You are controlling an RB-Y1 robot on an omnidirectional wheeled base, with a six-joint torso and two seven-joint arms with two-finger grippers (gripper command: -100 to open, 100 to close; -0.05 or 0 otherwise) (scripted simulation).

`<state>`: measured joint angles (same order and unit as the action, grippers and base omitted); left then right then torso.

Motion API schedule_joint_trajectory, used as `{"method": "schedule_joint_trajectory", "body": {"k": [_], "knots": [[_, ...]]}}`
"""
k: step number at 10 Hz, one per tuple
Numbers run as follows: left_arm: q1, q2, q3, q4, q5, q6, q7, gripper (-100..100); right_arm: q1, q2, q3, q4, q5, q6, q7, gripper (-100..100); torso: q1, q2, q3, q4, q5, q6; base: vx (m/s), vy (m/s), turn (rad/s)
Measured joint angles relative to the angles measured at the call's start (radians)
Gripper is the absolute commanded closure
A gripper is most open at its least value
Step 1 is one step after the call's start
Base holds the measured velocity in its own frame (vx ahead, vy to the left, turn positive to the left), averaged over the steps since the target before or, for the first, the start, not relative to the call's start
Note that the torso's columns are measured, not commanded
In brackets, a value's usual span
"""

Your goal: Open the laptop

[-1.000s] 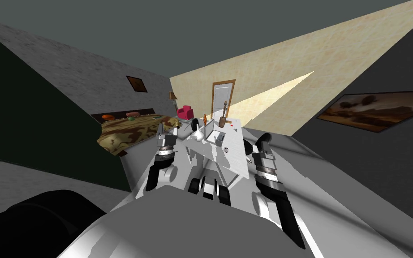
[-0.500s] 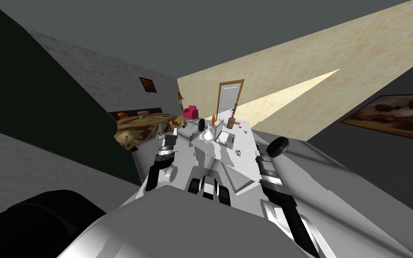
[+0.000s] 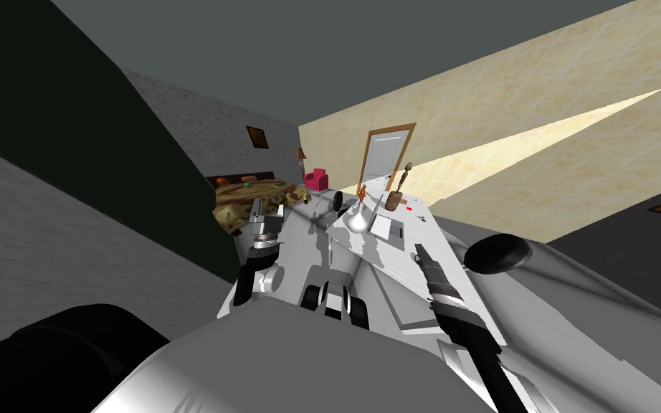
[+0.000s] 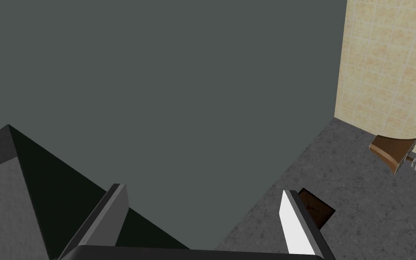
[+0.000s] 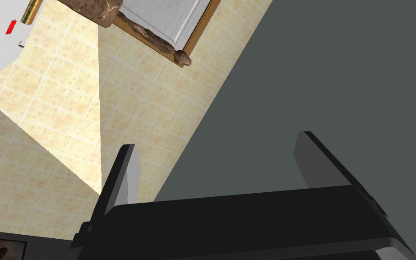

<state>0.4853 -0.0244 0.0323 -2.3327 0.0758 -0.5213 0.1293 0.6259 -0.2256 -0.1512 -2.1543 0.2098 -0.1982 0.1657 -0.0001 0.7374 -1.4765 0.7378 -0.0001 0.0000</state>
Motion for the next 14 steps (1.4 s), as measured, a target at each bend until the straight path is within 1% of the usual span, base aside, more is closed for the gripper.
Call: {"method": "schedule_joint_trajectory", "body": {"k": [1,2,3,4,5,6,7,8,9,10,11,14], "knots": [[0.0,0.0,0.0,0.0,0.0,0.0,0.0,0,0.013,-0.007,-0.018,0.016,0.024,0.023,0.02,-100,0.0,0.001,0.001,0.0,0.0,0.0,0.061,0.325,0.197],[0.0,0.0,0.0,0.0,0.0,0.0,0.0,0,0.016,-0.026,-0.044,0.038,0.043,0.048,0.034,-100,0.0,0.001,0.001,0.0,0.0,0.0,0.041,0.302,0.211],[0.0,0.0,0.0,0.0,0.0,0.0,0.0,0,0.036,-0.045,-0.067,0.03,0.062,0.086,0.047,-100,-0.001,0.002,0.001,0.001,0.0,0.0,0.065,0.249,0.226],[0.0,0.0,0.0,0.0,0.0,0.0,0.0,0,0.05,-0.042,-0.081,0.045,0.091,0.108,0.071,-100,-0.003,0.001,0.001,0.0,-0.001,0.0,0.09,0.203,0.063],[0.0,0.0,0.0,0.0,0.0,0.0,0.0,0,0.054,-0.042,-0.087,0.05,0.104,0.123,0.087,-100,-0.004,0.0,0.0,0.0,-0.001,0.0,0.108,0.202,0.146],[0.0,0.0,0.0,0.0,0.0,0.0,0.0,0,0.064,-0.053,-0.106,0.064,0.116,0.134,0.097,-100,-0.002,-0.001,-0.001,0.0,-0.001,0.0,0.093,0.212,0.221],[0.0,0.0,0.0,0.0,0.0,0.0,0.0,0,0.073,-0.074,-0.123,0.06,0.133,0.17,0.111,-100,0.0,0.0,0.0,0.0,0.0,0.0,0.119,0.238,0.238],[0.0,0.0,0.0,0.0,0.0,0.0,0.0,0,0.078,-0.081,-0.146,0.088,0.155,0.189,0.133,-100,0.002,0.0,0.0,0.0,0.001,0.0,0.142,0.247,0.185],[0.0,0.0,0.0,0.0,0.0,0.0,0.0,0,0.092,-0.087,-0.169,0.106,0.176,0.2,0.157,-100,0.002,0.0,0.0,0.0,0.001,0.0,0.081,0.158,0.028],[0.0,0.0,0.0,0.0,0.0,0.0,0.0,0,0.104,-0.092,-0.178,0.102,0.185,0.214,0.17,-100,-0.003,0.003,0.002,0.001,0.0,0.001,0.052,0.11,0.126],[0.0,0.0,0.0,0.0,0.0,0.0,0.0,0,0.108,-0.108,-0.192,0.105,0.195,0.238,0.182,-100,-0.005,0.004,0.003,0.001,-0.002,0.0,0.082,0.125,0.204],[0.0,0.0,0.0,0.0,0.0,0.0,0.0,0,0.124,-0.15,-0.255,0.151,0.245,0.301,0.249,-100,0.001,-0.001,-0.001,0.0,0.0,0.0,0.113,0.119,0.177]]}}
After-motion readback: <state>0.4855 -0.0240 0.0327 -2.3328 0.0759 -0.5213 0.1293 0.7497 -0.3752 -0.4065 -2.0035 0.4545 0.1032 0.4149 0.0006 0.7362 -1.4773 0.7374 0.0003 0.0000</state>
